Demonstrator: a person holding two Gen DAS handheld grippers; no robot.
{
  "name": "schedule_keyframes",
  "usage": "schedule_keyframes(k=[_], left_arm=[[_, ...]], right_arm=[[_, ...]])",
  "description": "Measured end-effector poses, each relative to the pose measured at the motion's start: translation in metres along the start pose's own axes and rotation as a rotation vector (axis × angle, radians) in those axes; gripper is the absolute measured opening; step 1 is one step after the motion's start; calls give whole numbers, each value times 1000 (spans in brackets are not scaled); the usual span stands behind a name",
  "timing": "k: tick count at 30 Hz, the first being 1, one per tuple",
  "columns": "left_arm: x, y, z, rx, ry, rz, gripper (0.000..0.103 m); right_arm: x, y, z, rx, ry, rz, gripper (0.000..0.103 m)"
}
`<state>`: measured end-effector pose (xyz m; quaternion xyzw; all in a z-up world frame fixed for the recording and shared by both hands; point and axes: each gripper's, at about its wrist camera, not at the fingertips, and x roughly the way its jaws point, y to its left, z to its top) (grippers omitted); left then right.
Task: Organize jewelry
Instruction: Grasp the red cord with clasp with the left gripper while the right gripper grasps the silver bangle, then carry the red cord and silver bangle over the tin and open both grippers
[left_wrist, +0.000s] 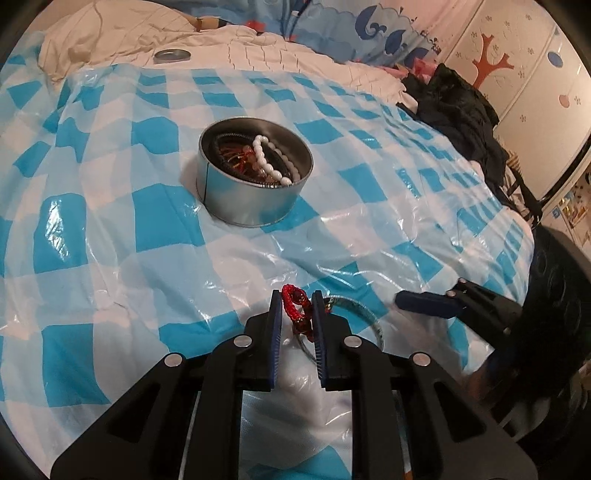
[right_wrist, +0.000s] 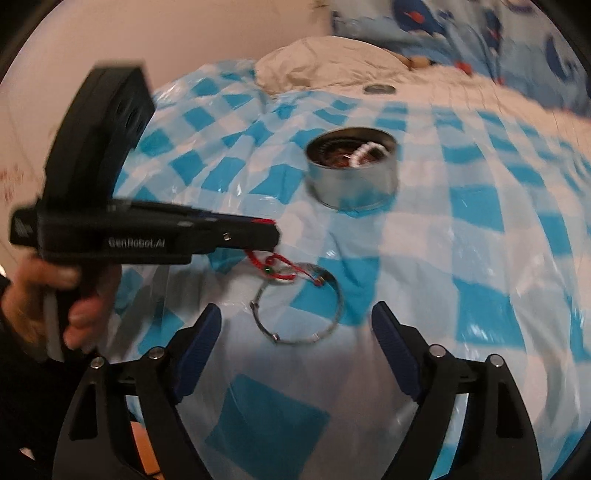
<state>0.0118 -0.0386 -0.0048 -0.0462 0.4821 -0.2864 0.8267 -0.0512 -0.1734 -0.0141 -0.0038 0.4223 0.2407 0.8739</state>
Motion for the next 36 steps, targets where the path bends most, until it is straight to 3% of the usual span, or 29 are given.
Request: schedule_keyframes(k=[4, 7, 12, 20, 28, 31, 36], left_arm=[[-6, 3, 7, -19, -26, 5, 14], [-10, 4, 10, -25, -38, 9, 14], [-14, 3, 14, -25, -56, 13, 14], [-19, 2, 20, -22, -80, 29, 14], [-17, -10, 29, 18, -105, 110, 14], [-18, -13, 32, 27, -118, 125, 14], [-20, -15, 38, 35, -132, 137, 14]], right_arm=[[18, 9, 2, -64, 22, -41, 81], [22, 5, -2, -56, 41, -45, 60], [17, 1, -4, -26, 18, -36, 59], [-9, 0, 4, -7, -112, -35, 59], [-13, -13, 6, 42, -135, -79, 59], [-15, -16, 7, 52, -146, -94, 46], [-13, -23, 8, 79, -133, -99, 46]])
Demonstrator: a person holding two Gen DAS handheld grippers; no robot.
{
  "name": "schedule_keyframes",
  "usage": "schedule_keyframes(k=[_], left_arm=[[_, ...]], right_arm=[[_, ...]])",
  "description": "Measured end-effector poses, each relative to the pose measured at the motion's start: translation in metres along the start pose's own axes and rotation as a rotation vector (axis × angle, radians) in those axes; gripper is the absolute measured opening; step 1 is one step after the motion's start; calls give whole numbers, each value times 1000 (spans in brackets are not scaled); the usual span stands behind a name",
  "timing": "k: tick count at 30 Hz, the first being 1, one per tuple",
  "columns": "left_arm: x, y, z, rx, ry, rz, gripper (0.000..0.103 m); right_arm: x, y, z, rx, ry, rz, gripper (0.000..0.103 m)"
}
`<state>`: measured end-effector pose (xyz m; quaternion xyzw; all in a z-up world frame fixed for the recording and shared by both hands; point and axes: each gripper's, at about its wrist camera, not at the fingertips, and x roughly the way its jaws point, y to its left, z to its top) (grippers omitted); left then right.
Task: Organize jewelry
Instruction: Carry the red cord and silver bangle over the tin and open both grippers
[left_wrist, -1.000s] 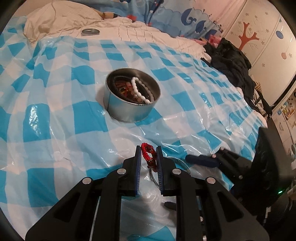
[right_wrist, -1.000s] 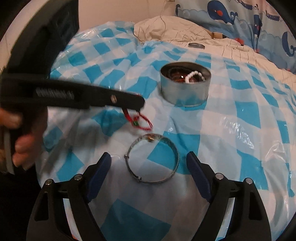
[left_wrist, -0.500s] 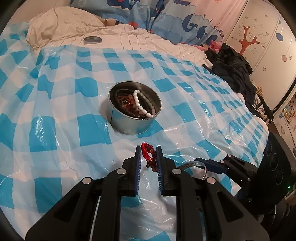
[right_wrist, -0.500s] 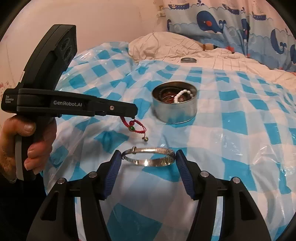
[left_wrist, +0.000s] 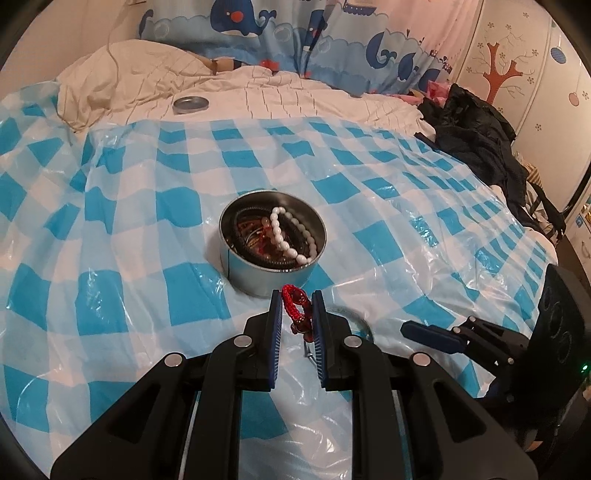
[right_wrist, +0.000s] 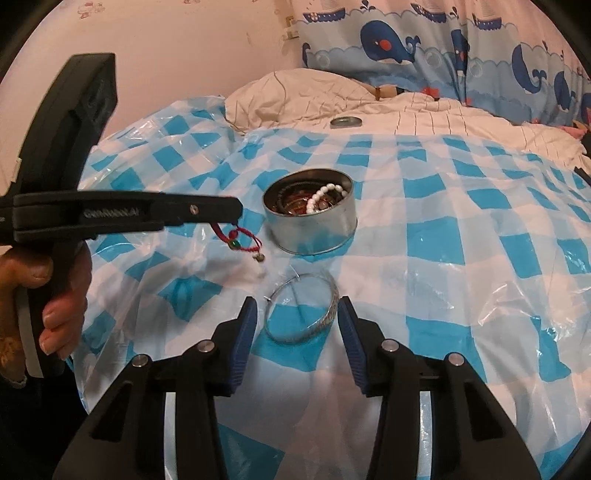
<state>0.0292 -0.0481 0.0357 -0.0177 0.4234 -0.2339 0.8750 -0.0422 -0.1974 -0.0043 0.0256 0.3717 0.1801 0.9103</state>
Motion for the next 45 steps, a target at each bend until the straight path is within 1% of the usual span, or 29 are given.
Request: schedule_keyframes(k=[3, 4, 5, 6, 8, 10, 11, 13, 14, 15, 16, 18, 20, 24, 28, 30, 31, 33, 34, 36, 38, 39, 41, 42, 44, 45], left_arm=[[-1, 1, 2, -8, -6, -1, 14], [-1, 3, 2, -14, -7, 0, 14], [-1, 4, 2, -21, -9, 0, 14], [-2, 5, 3, -25, -10, 0, 14], [-2, 8, 3, -38, -13, 0, 14], [-4, 10, 3, -45, -18, 0, 14], [-4, 10, 3, -46, -19, 0, 14], [-4, 11, 4, -47, -19, -1, 14], [-4, 11, 4, -48, -19, -1, 14], [-4, 11, 4, -50, -20, -3, 14], [-5, 11, 5, -54, -22, -4, 14], [-5, 11, 8, -61, -28, -7, 14], [-7, 11, 13, -68, -43, -14, 14], [-9, 8, 29, -82, -94, -44, 14], [4, 6, 49, -109, -123, -78, 14], [14, 6, 57, -126, -136, -74, 14], [24, 9, 62, -143, -129, -60, 15], [44, 17, 65, -175, -77, -20, 18], [54, 23, 65, -192, -42, 5, 19], [62, 34, 59, -228, -1, 52, 23], [58, 40, 58, -244, -6, 77, 37], [52, 41, 57, -241, -22, 105, 39], [43, 45, 55, -240, -44, 155, 50], [39, 47, 54, -242, -51, 180, 53], [30, 52, 50, -248, -61, 258, 65], [27, 53, 47, -247, -67, 294, 68]], right_arm=[[4, 1, -1, -5, 21, 2, 48], [5, 3, -1, -12, 21, -2, 58], [6, 4, -1, -19, 19, -9, 73], [7, 6, 0, -23, 13, -13, 78], [13, 9, 3, -39, 5, -26, 84], [25, 13, 8, -67, 25, -41, 88], [32, 14, 9, -80, 44, -55, 88], [50, 15, 8, -94, 115, -72, 88], [56, 14, 6, -93, 144, -70, 76], [56, 12, 5, -89, 147, -70, 64], [56, 10, 5, -80, 152, -77, 58], [51, 4, 6, -53, 145, -59, 57], [45, 2, 8, -45, 124, -68, 57], [23, -4, 22, -19, 39, -81, 57], [8, -15, 39, 6, -22, -104, 57], [7, -21, 48, 14, -36, -116, 57], [7, -23, 51, 15, -40, -119, 57], [9, -24, 60, 7, -52, -120, 57], [10, -23, 63, -2, -57, -119, 57], [16, -20, 72, -26, -60, -113, 57], [21, -16, 80, -46, -69, -105, 58], [26, -12, 86, -61, -70, -98, 58], [35, -7, 93, -78, -71, -91, 58], [41, -4, 97, -87, -70, -85, 58], [55, -1, 102, -97, -57, -72, 58], [69, 0, 102, -110, -31, -67, 58]])
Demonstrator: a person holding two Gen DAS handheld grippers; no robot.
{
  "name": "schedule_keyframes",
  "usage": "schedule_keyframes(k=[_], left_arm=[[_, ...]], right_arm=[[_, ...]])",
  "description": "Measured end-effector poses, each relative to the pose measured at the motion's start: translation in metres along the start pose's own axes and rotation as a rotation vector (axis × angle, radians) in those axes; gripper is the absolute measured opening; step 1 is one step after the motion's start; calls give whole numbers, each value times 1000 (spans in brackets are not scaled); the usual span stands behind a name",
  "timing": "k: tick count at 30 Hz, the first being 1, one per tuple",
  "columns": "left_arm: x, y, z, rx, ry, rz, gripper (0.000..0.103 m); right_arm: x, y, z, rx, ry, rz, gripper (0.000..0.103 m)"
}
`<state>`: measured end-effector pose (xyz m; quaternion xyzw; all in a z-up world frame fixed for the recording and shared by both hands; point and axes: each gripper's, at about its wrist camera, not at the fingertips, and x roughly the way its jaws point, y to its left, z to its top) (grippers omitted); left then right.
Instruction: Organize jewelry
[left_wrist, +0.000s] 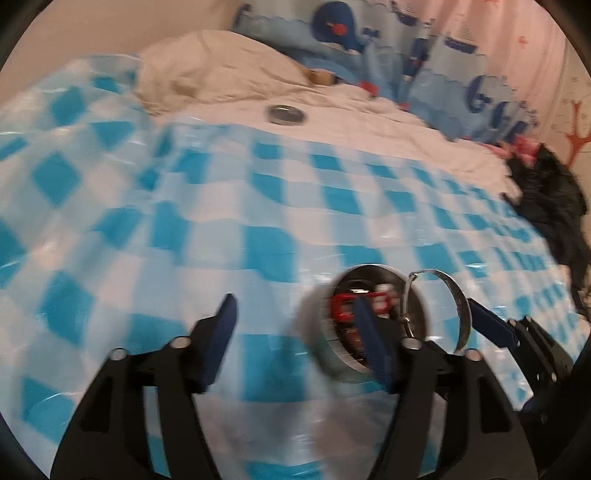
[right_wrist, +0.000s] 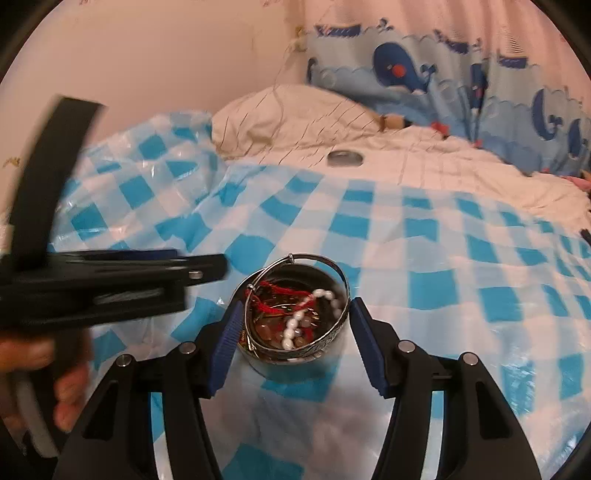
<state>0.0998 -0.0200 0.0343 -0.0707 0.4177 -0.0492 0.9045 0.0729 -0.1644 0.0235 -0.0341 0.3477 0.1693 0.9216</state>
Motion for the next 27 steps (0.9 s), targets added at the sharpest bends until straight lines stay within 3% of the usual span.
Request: schedule_keyframes(k=[4, 11, 13, 18, 27], left_arm=[[-16, 1, -8, 45, -31, 94, 79], [-49, -14, -31, 167, -88, 152, 91], [-58, -15, -41, 178, -97, 160, 93], [-63, -18, -50, 175, -103, 151, 95], [-54, -22, -54, 179, -84, 147, 95]], right_arm=[[14, 0, -9, -23, 45, -40, 64], [-40, -4, -49, -4, 60, -59, 92], [-51, -6, -60, 26, 60, -68, 95], [-65, -7, -86, 112, 71, -95, 95], [-51, -6, -89, 120, 111, -144, 95]])
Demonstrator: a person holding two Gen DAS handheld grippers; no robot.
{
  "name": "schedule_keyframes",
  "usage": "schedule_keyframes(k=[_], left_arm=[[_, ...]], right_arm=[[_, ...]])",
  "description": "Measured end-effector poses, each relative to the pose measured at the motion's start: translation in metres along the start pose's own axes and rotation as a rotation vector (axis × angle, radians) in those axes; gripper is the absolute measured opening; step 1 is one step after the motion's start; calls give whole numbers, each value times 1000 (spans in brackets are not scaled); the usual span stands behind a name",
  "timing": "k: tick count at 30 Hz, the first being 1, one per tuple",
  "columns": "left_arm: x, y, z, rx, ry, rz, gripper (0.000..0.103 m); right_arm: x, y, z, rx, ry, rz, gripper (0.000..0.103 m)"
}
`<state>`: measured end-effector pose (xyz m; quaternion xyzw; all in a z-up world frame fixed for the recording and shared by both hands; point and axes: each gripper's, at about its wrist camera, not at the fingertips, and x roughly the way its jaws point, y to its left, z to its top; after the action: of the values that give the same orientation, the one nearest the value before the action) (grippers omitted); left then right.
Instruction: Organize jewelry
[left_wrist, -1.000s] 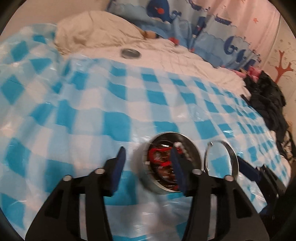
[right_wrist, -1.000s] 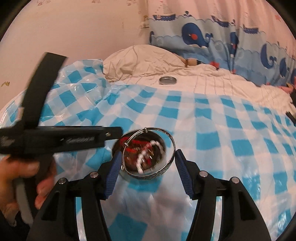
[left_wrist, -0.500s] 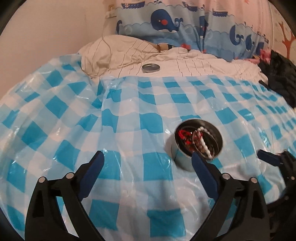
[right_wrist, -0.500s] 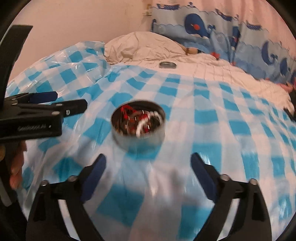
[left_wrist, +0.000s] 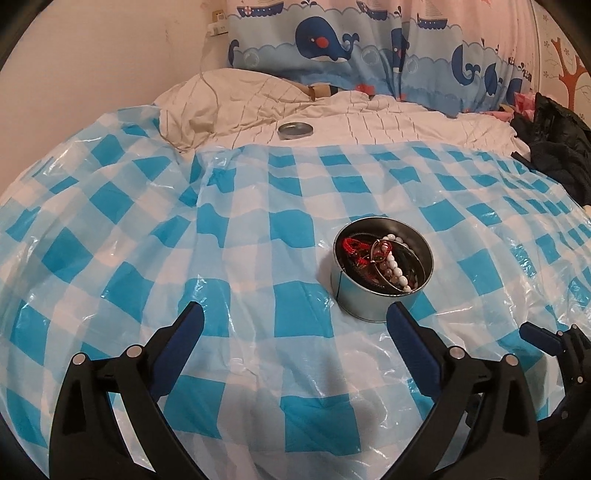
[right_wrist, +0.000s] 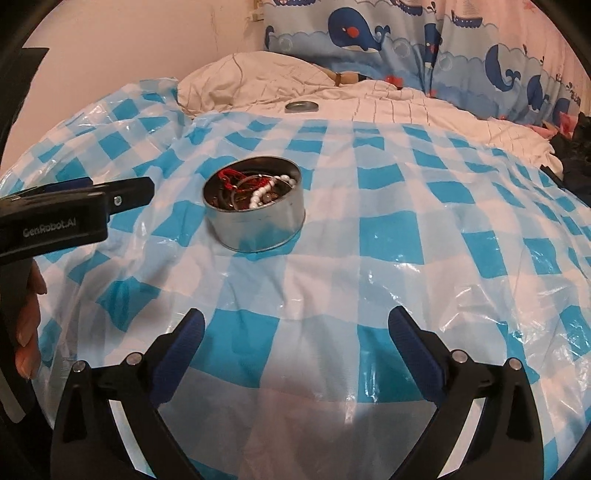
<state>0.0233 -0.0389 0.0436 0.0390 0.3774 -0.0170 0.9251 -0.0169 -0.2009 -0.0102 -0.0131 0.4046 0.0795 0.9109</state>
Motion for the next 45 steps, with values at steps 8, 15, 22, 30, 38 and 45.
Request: schedule_keyframes(k=[8, 15, 22, 30, 38, 45], left_arm=[[2, -10, 1, -1, 16, -36, 95], [-4, -10, -4, 14, 26, -34, 95], [-9, -4, -7, -9, 39, -31, 95], [-18, -8, -17, 15, 48, -38, 95], [-16, 1, -24, 24, 55, -3, 95], [-10, 10, -27, 14, 73, 2, 95]], right_arm=[[-1, 1, 5, 28, 58, 10, 95], [-4, -9, 1, 178, 37, 84, 96], [-9, -11, 5, 178, 13, -16, 95], [-15, -9, 0, 113, 14, -142, 95], [-3, -19, 0, 198, 35, -140, 95], [10, -3, 0, 154, 28, -151, 96]])
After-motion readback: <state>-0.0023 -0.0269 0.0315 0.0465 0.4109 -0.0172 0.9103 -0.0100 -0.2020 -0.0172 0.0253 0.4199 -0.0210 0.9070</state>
